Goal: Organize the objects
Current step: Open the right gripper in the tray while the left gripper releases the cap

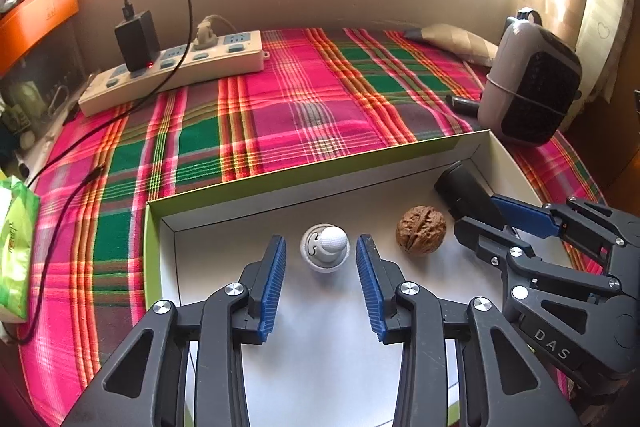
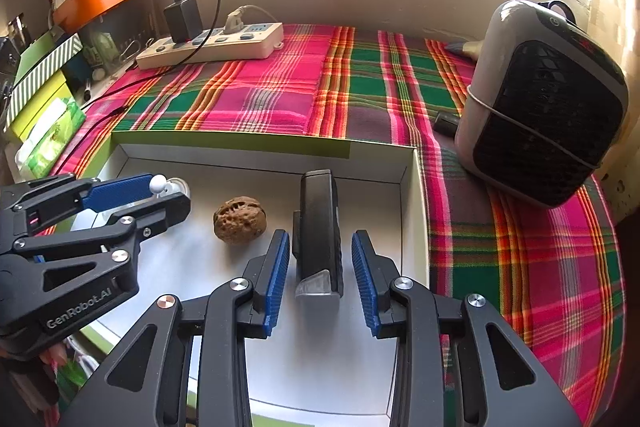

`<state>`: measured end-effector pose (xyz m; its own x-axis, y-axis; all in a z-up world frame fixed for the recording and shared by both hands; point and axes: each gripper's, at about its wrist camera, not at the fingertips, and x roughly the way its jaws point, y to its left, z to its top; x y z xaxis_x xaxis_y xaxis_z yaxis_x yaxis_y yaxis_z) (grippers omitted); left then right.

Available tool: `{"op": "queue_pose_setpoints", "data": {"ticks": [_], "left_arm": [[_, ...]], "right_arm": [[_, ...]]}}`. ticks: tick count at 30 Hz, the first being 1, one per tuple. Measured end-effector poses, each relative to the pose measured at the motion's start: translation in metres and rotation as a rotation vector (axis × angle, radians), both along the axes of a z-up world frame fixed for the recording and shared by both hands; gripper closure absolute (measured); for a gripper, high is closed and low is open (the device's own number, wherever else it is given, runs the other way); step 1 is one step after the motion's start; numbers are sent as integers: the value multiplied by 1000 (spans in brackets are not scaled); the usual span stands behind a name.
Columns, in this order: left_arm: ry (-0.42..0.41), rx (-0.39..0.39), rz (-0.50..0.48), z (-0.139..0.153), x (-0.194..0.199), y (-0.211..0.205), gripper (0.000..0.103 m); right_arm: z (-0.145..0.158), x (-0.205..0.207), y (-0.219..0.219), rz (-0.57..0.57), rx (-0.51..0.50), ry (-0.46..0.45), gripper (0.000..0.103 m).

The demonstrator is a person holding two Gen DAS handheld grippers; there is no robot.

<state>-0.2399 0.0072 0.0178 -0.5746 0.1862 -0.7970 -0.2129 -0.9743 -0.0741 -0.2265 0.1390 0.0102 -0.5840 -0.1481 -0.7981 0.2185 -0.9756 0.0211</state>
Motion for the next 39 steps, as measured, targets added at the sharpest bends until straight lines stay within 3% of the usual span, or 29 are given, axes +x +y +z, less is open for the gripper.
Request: {"op": "queue_pose_setpoints", "data": {"ticks": [30,34,39], "left_arm": [[76,13,31,28,66,-11,67],[87,18,33,30,77,-15,67],[105,34,45,35,91,-22,67]], "right_arm": [[24,57,-1,-19,-34,59,68],[25,69,0,-20,-43,66,60],[26,83,2,-23,-43,77,60]]}}
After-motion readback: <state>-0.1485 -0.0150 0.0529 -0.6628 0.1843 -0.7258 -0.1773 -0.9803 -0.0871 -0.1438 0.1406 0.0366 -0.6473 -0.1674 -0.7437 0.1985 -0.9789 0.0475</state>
